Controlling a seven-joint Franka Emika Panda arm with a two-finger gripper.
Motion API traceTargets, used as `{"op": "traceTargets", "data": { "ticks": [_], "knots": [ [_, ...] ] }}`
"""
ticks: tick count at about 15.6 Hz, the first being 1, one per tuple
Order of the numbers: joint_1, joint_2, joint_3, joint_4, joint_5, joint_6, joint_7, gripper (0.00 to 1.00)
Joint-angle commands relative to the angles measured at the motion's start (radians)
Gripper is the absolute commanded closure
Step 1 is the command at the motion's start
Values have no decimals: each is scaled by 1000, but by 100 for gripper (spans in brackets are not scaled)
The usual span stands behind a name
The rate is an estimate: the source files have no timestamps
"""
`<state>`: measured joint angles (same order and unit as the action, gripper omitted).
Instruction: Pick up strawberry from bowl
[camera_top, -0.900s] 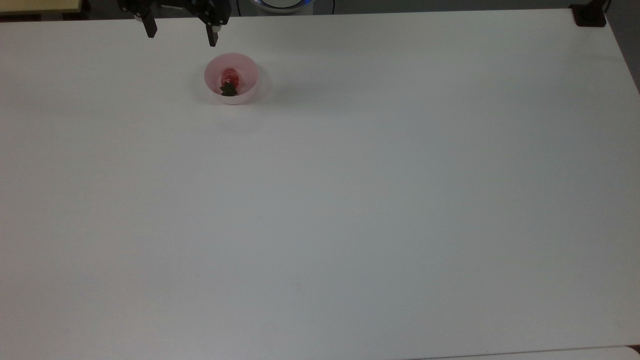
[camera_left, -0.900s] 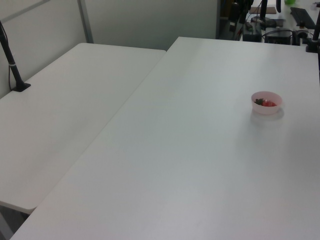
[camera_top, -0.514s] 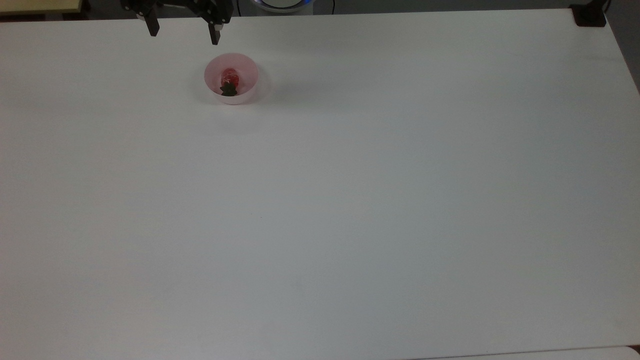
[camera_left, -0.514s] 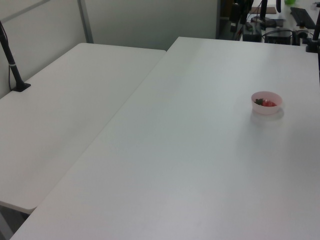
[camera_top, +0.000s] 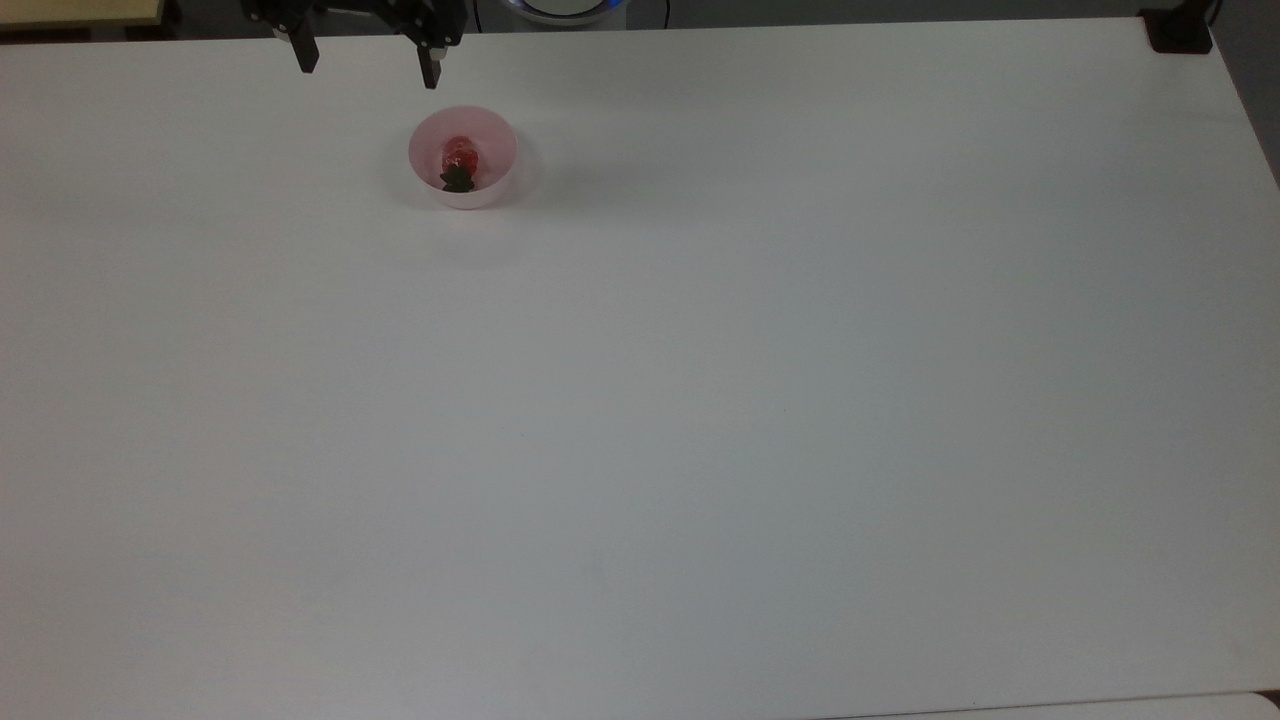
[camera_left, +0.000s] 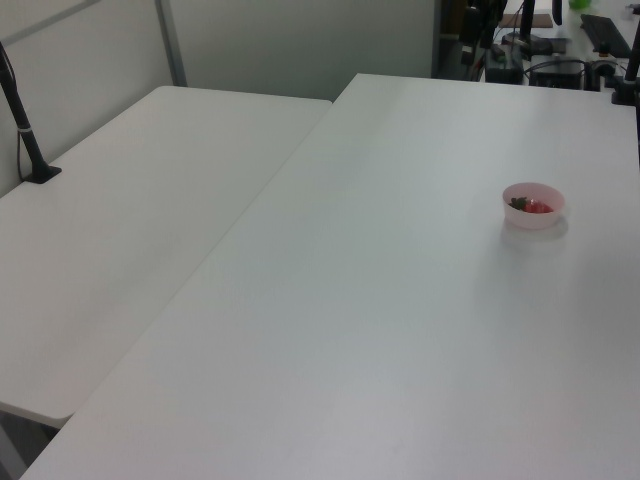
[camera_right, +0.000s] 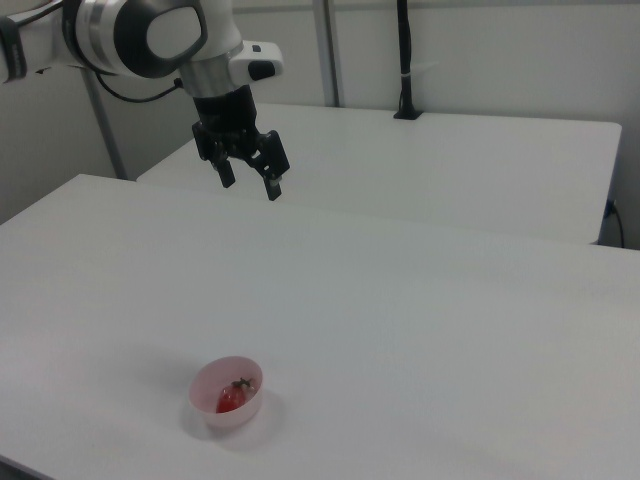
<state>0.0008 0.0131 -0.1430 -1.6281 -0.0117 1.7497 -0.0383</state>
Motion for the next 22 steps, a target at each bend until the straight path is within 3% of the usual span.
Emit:
{"op": "traceTargets", "data": {
  "ticks": [1,4,7,9,10,12,13,16,22],
  "knots": [
    [5,-18,-3,-18,-14,-91,-194,0],
    [-7,-33,-1,-32,-42,-221,-322,0],
    [-8,-57,-1,-178,-53,-228,-279,0],
    [-4,-59,0,-283,-76,-165,-247,7],
    [-4,-58,2,-326,-77,-138,-244,15],
    [-7,-51,2,-389,-77,-99,-242,27],
    [-7,-45,2,-409,-77,-81,-238,38],
    [-5,-21,2,-476,-77,-7,-196,50],
    [-7,70,2,-496,-76,106,-137,50]
  ]
}}
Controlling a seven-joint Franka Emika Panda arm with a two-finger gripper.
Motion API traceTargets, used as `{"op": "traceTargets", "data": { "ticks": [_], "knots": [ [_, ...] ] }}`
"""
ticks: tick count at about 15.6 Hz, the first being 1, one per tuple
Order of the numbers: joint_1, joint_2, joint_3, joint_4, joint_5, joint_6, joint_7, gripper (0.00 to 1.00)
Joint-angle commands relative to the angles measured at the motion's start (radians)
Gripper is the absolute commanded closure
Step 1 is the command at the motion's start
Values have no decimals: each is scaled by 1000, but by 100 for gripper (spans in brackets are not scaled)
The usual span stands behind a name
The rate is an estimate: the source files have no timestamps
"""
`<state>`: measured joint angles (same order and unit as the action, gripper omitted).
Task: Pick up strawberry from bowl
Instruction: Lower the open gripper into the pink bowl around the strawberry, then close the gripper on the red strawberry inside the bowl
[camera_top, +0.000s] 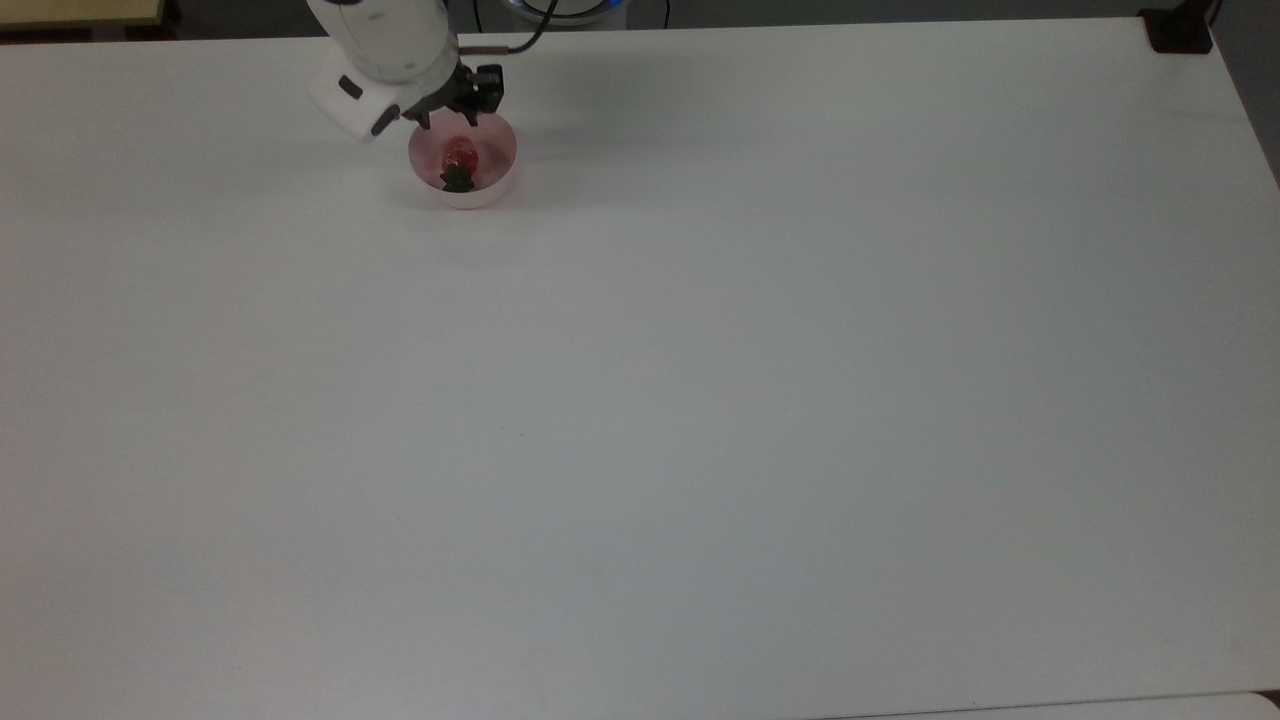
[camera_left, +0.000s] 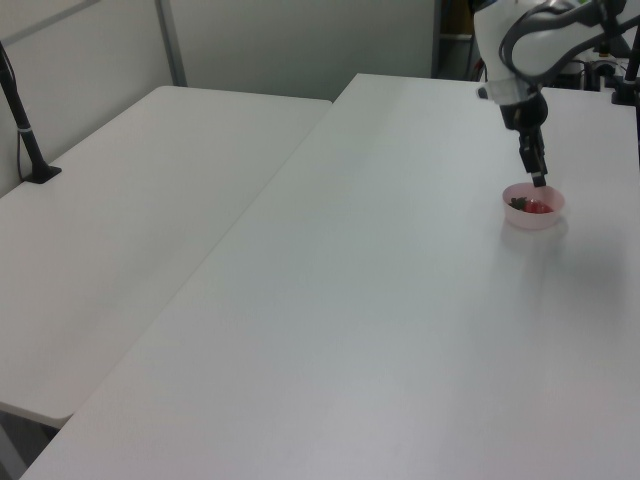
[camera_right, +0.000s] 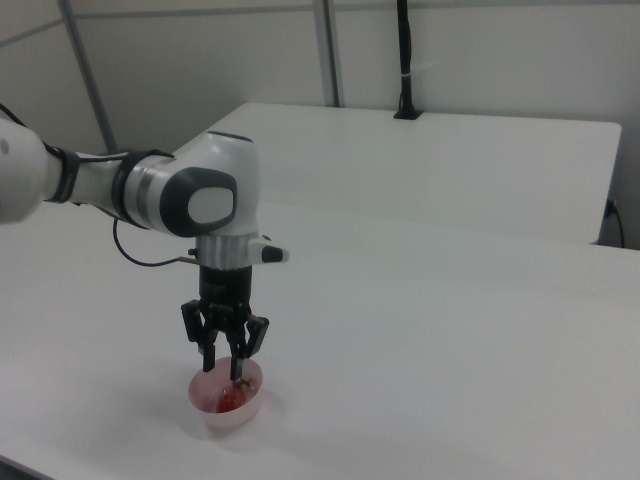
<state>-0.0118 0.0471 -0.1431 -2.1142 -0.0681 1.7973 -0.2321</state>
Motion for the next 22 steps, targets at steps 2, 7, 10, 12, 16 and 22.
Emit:
{"op": "traceTargets", "data": {
  "ticks": [2,7,10,12,16,22],
  "knots": [
    [7,45,2,-10,-19,83,60,51],
    [7,73,2,-10,-19,93,60,50],
    [13,92,2,-12,-19,96,60,50],
    [13,108,2,-13,-19,114,80,44],
    [18,122,2,-24,-21,128,88,49],
    [18,90,2,-17,-16,82,94,73]
  ]
}}
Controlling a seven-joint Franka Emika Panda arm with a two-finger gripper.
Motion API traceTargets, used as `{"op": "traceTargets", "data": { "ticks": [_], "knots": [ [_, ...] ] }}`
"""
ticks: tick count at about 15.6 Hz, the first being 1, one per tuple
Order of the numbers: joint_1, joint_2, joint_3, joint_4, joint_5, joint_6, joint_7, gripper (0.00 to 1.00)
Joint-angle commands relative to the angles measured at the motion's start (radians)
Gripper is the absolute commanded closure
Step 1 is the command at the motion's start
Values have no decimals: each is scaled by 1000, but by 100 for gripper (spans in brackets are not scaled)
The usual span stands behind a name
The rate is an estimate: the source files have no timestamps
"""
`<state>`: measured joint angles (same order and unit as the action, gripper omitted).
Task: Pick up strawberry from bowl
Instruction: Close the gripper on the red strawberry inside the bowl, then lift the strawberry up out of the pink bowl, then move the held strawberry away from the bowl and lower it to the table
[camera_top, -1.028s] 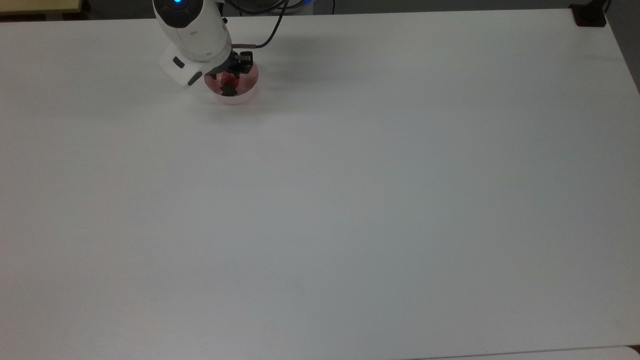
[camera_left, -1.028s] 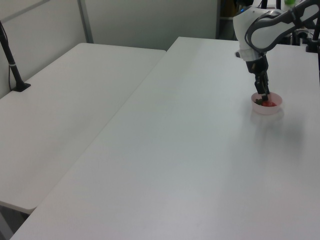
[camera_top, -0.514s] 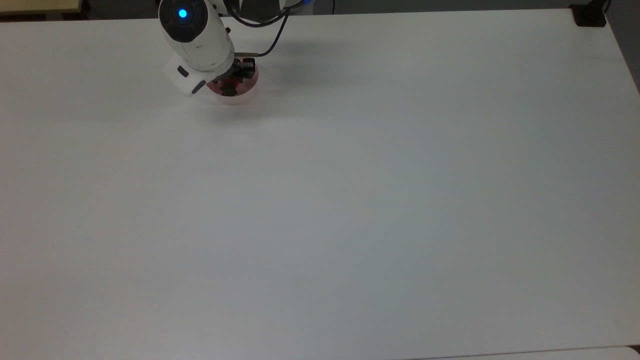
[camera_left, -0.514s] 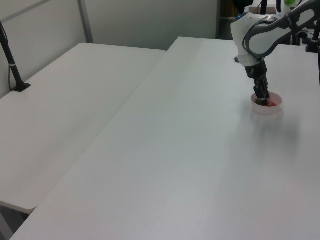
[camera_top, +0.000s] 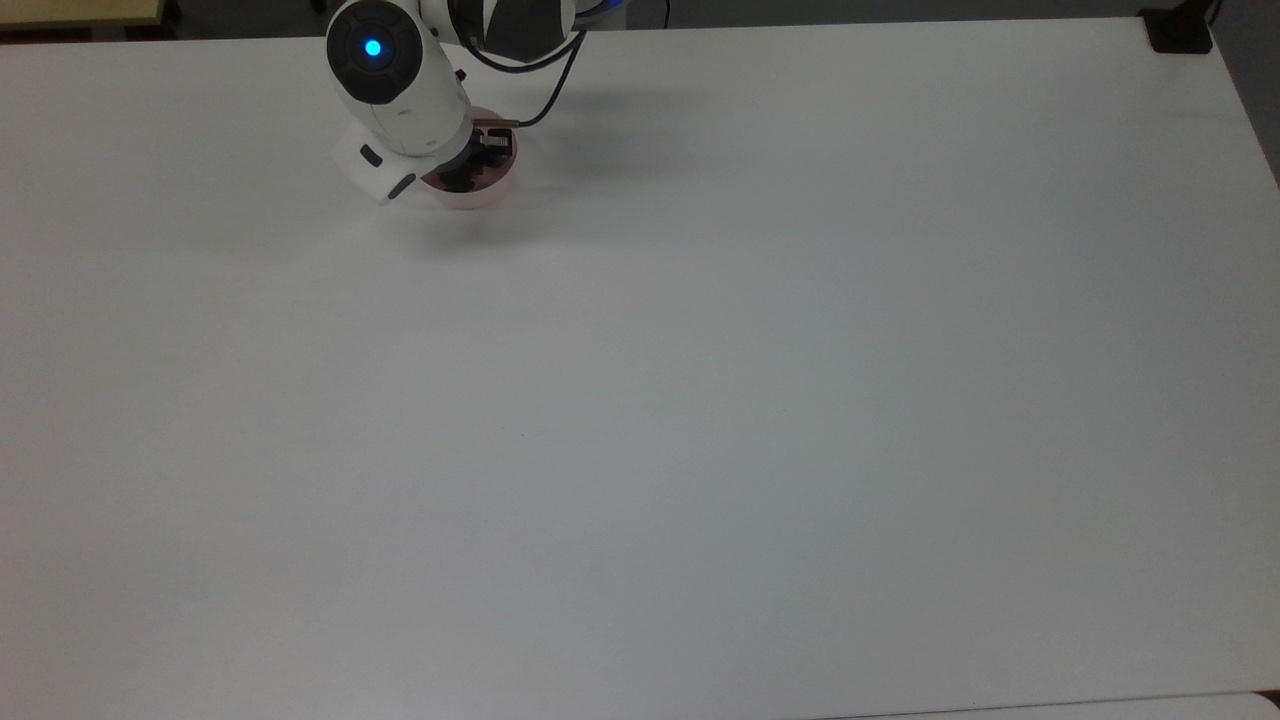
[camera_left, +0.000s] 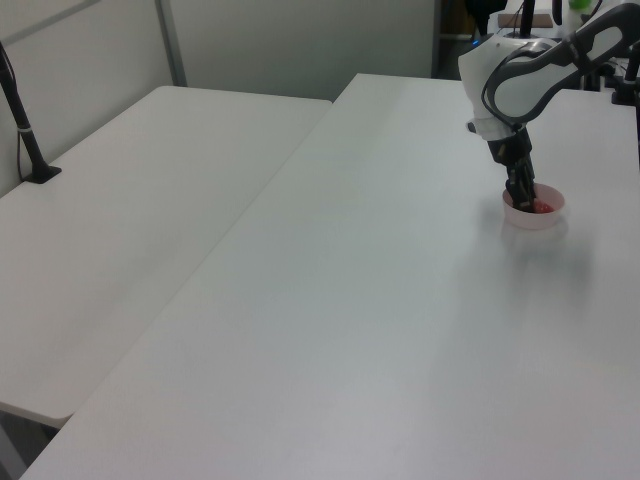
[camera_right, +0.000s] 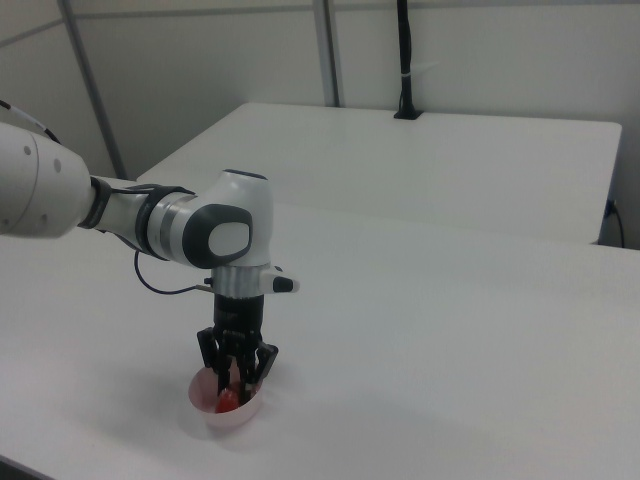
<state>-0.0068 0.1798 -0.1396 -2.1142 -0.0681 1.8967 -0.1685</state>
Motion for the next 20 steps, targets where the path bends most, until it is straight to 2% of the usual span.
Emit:
{"op": "traceTargets", "data": {
  "ticks": [1,6,9,14,20],
  "knots": [
    [11,-52,-2,-12,-13,-39,30,73],
    [8,-92,0,88,-2,-165,15,73],
    [-7,-92,-2,149,10,-174,-9,73],
    [-74,-85,-12,203,11,-163,-95,73],
    [-189,-7,-14,226,10,14,-195,73]
  ]
}}
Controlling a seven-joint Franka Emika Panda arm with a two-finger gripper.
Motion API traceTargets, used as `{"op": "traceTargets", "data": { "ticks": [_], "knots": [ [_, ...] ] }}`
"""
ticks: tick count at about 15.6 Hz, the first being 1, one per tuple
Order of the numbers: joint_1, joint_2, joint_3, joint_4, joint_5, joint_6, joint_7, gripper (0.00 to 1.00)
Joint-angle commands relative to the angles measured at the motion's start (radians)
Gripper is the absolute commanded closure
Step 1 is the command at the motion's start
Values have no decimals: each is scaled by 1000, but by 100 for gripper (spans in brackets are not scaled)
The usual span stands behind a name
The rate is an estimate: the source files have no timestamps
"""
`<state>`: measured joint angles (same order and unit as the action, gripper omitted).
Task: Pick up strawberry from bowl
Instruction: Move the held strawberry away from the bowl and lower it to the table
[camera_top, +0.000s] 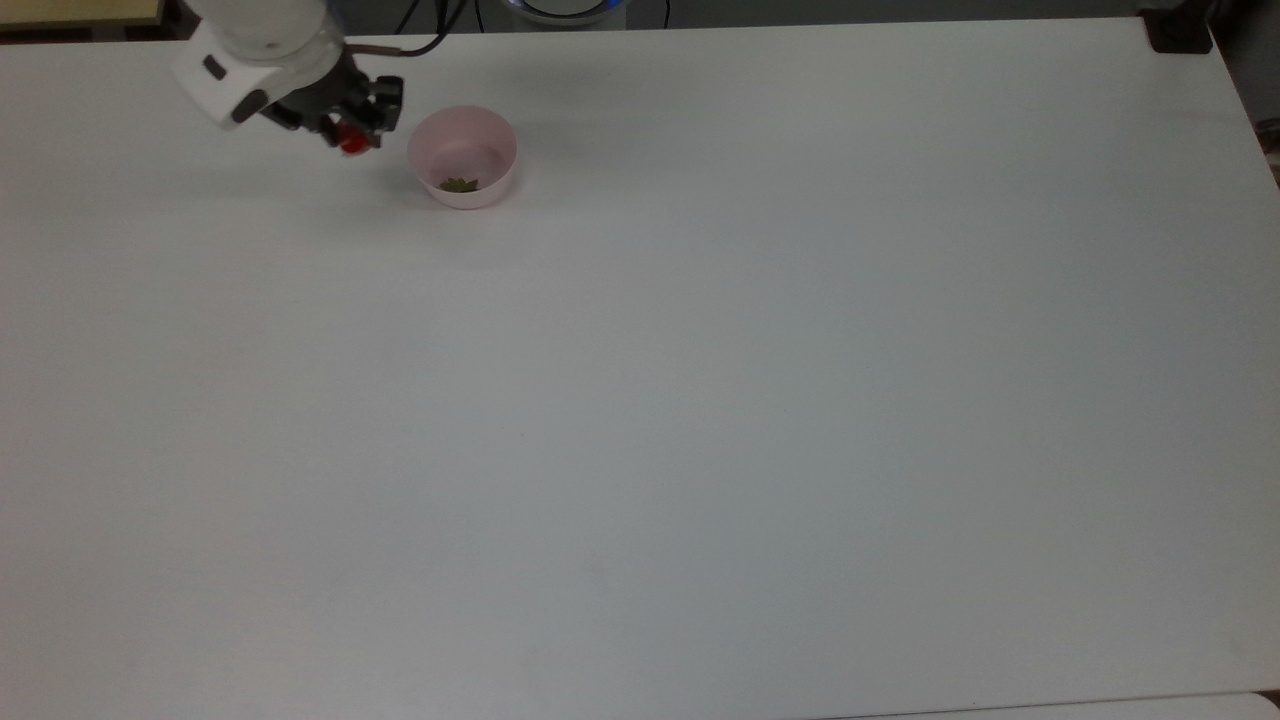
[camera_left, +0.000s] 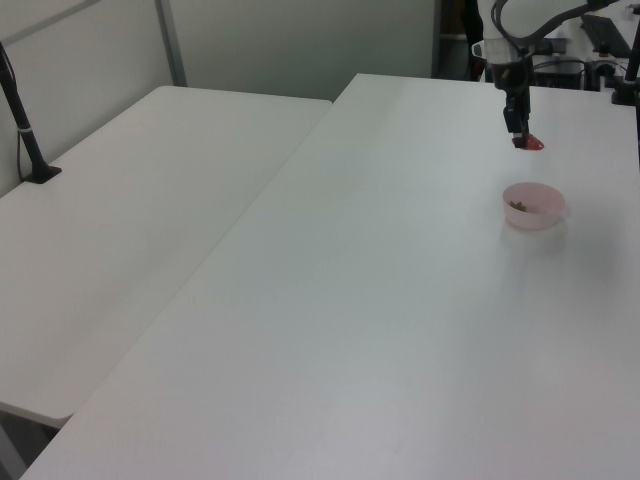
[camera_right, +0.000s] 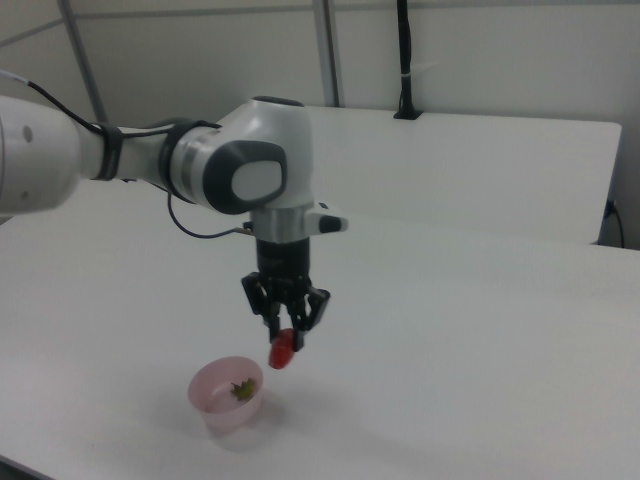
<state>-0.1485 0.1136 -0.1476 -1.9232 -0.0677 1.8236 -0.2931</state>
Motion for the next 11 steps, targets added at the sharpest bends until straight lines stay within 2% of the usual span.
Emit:
{"op": "traceTargets", "data": {
  "ticks": [1,4,6,10,11],
  "knots": [
    [-66,95,-6,56,8,115,-84,73],
    [-105,223,-6,153,2,186,-87,73],
    [-118,273,-6,199,2,194,-87,73],
    [-129,294,-7,199,3,229,-83,72],
    [-131,294,-7,199,3,227,-81,67]
  ]
}}
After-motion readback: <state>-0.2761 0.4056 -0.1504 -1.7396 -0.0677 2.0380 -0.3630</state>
